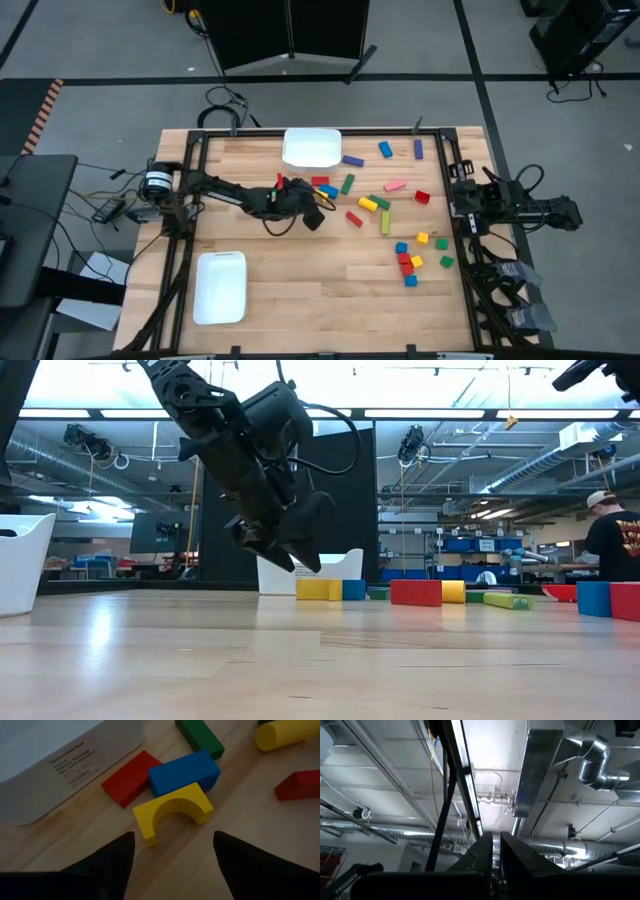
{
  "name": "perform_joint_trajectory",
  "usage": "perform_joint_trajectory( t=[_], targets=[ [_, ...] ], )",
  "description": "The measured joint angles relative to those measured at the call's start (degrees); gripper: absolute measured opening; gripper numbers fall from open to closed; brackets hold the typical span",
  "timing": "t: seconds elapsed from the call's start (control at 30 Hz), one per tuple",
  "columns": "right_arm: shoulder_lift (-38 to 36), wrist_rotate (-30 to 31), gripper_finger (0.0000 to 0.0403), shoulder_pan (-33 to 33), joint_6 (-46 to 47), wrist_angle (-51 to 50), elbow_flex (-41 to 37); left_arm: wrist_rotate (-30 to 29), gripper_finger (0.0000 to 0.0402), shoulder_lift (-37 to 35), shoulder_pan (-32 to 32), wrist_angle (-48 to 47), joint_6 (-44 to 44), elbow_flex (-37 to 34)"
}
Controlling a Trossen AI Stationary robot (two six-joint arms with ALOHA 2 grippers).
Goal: Sort blocks by size
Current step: Put the yellow arch block into the bottom white bin
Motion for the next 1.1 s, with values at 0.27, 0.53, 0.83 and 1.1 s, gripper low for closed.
perform_joint_trajectory(
  t=[0.27,0.53,0.83,1.1],
  targets=[
    [0.0,4.4,0.0048,0.0,2.8,-7.4,0.0,-0.4,0.0280,0.0,0.0,0.0,0.0,0.0],
    [3.9,7.6,0.0048,0.0,5.0,-13.9,0.0,-1.6,0.0280,0.0,1.1,-0.2,-0.1,0.0],
    [10.9,8.1,0.0048,0.0,4.9,-13.5,0.5,-0.9,0.0280,-0.1,3.3,-1.0,0.0,0.0],
    [13.1,9.1,0.0048,0.0,4.4,-13.1,0.5,1.8,0.0280,0.8,3.4,0.0,1.2,-2.0]
  ],
)
